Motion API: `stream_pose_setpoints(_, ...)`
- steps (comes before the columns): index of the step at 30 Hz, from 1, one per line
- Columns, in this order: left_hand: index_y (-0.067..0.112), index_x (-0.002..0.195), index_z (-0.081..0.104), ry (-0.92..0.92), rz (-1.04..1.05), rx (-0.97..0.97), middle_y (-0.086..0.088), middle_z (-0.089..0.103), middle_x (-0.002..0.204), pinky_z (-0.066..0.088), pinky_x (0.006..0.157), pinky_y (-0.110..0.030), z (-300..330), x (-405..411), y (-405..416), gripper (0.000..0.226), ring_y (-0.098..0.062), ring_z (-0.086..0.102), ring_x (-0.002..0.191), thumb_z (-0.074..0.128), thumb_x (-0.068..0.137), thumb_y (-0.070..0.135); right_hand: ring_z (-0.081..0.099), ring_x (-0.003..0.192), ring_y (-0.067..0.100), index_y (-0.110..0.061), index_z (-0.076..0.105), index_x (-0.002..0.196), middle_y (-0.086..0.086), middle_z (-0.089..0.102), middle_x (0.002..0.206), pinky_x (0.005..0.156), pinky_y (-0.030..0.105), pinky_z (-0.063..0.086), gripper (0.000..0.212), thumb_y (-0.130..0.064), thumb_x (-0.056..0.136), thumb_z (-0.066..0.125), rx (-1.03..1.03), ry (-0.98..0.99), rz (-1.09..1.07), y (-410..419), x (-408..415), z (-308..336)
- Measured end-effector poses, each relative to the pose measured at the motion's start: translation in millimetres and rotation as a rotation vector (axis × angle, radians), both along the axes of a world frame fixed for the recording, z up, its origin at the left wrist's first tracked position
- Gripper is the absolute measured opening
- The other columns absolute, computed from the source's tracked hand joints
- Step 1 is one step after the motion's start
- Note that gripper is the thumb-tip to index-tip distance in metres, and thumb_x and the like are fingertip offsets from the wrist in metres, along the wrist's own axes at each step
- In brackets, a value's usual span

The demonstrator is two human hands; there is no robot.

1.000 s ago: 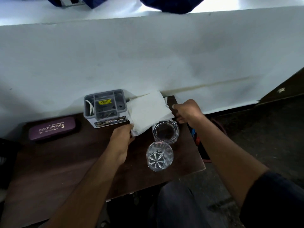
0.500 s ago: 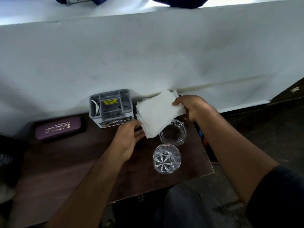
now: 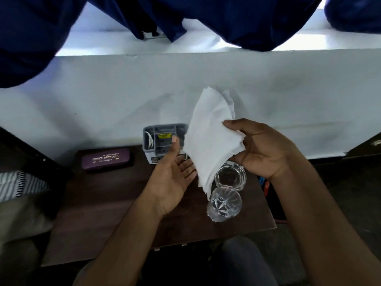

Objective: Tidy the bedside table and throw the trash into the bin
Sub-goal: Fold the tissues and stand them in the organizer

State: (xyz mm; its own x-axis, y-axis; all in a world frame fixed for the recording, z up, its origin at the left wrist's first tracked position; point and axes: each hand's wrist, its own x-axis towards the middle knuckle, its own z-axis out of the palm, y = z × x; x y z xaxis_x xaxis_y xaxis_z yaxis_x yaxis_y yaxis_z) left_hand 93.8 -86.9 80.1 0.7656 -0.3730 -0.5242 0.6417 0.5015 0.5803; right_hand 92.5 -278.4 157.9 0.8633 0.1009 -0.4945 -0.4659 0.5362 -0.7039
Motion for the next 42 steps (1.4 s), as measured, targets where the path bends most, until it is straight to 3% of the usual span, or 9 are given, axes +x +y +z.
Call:
stream_pose_setpoints(3,0.015,0.145,0.050,-0.056,-0.040,-0.239,-0.007,0.054,0.148,0.045,0.107,-0.044,9,-8,13,0.075,-0.026,0.053,0.133,0.062,0.085,0.057,0.073,0.104,0.029,0.002,0.069,0.119,0.017,0.073,0.120,0.095,0.048,0.054,0.044,-0.009,0.076,0.071,0.088,-0.027,0.033,12,-5,3)
stream_pose_setpoints(6,0.017,0.146,0.050,-0.041,-0.043,-0.377,-0.010,0.053,0.149,0.041,0.110,-0.051,9,-12,28,0.072,-0.032,0.048,0.138,0.065,0.086,0.054,0.074,0.099,0.029,0.001,0.067,0.121,0.018,0.073,0.119,0.085,0.043,0.061,0.046,-0.007,0.076,0.068,0.014,0.005,0.073,18,-6,-6)
stream_pose_setpoints(8,0.015,0.138,0.058,-0.059,0.006,-0.293,-0.012,0.061,0.141,0.048,0.103,-0.054,7,-10,40,0.059,-0.032,0.056,0.131,0.070,0.087,0.041,0.075,0.095,0.029,0.002,0.066,0.122,0.019,0.074,0.116,0.073,0.038,0.064,0.048,-0.004,0.075,0.067,-0.084,0.052,0.076,16,-6,-16)
stream_pose_setpoints(12,0.009,0.121,0.070,-0.172,0.076,0.010,-0.014,0.071,0.124,0.057,0.093,-0.049,4,-8,58,0.037,-0.033,0.066,0.117,0.073,0.084,0.014,0.075,0.100,0.029,0.000,0.073,0.114,0.018,0.074,0.117,0.078,0.042,0.063,0.042,-0.012,0.074,0.077,-0.231,0.056,0.173,12,-7,-31)
stream_pose_setpoints(16,0.008,0.124,0.067,-0.221,0.034,0.105,-0.014,0.072,0.123,0.056,0.094,-0.050,8,-6,64,0.041,-0.033,0.068,0.114,0.072,0.084,0.013,0.076,0.097,0.030,-0.008,0.080,0.100,0.014,0.077,0.109,0.074,0.044,0.063,0.039,-0.025,0.066,0.088,-0.314,0.050,0.231,23,-4,-37)
stream_pose_setpoints(25,0.015,0.121,0.068,-0.305,-0.087,0.324,-0.005,0.075,0.118,0.055,0.097,-0.045,4,2,79,0.035,-0.025,0.070,0.112,0.073,0.086,0.015,0.077,0.093,0.030,-0.005,0.075,0.106,0.014,0.079,0.104,0.067,0.038,0.063,0.043,-0.017,0.066,0.085,-0.364,0.043,0.145,31,3,-47)
stream_pose_setpoints(34,0.010,0.126,0.064,-0.358,-0.102,0.281,-0.011,0.071,0.126,0.053,0.100,-0.048,-2,13,90,0.040,-0.031,0.067,0.116,0.071,0.086,0.010,0.076,0.094,0.033,-0.001,0.071,0.115,0.018,0.076,0.111,0.067,0.041,0.063,0.043,0.000,0.072,0.075,-0.253,0.029,0.207,24,7,-54)
stream_pose_setpoints(39,0.020,0.096,0.079,-0.469,-0.125,0.228,-0.002,0.078,0.104,0.060,0.073,-0.026,-7,15,94,0.035,-0.016,0.075,0.095,0.057,0.088,-0.006,0.076,0.074,0.029,0.004,0.070,0.096,0.018,0.076,0.091,0.062,0.035,0.064,0.019,0.012,0.087,0.056,-0.232,0.010,0.132,22,12,-64)
stream_pose_setpoints(42,0.013,0.080,0.077,-0.490,-0.126,0.214,-0.004,0.075,0.090,0.058,0.067,-0.025,-7,15,94,0.040,-0.017,0.072,0.084,0.043,0.077,-0.008,0.073,0.062,0.033,-0.003,0.065,0.062,0.020,0.074,0.080,0.053,0.033,0.061,0.044,0.020,0.087,0.037,-0.255,-0.028,0.167,20,14,-65)
